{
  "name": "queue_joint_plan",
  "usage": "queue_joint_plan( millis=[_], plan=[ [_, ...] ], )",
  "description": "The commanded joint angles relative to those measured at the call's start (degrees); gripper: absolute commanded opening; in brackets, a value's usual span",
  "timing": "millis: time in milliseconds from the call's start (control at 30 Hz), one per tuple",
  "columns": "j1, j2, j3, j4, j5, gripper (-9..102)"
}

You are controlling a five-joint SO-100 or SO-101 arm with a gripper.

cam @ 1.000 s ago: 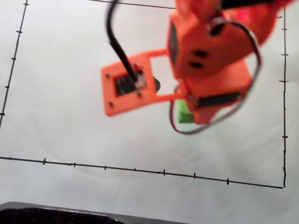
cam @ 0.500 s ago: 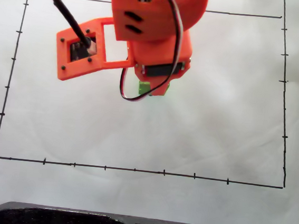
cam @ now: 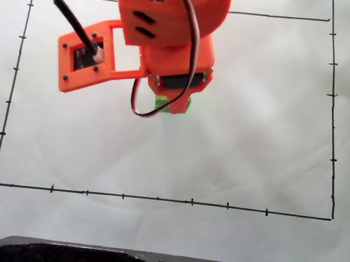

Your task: Grasp the colored block, Place it on the black dot, and then return the arm to the default position.

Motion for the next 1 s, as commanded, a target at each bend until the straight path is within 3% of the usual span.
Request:
queue_joint_plan(
  millis=[0,433,767,967],
  plan=[
    [0.8,1.7,-0.2,0.5,-0.4,27],
    [2.1,17.0,1.9,7.6,-2.5,51],
    [5.6,41.5,7.5,19.3,-6.6,51],
    [10.0,57.9,16.1,22.0,-10.9,42]
  ],
)
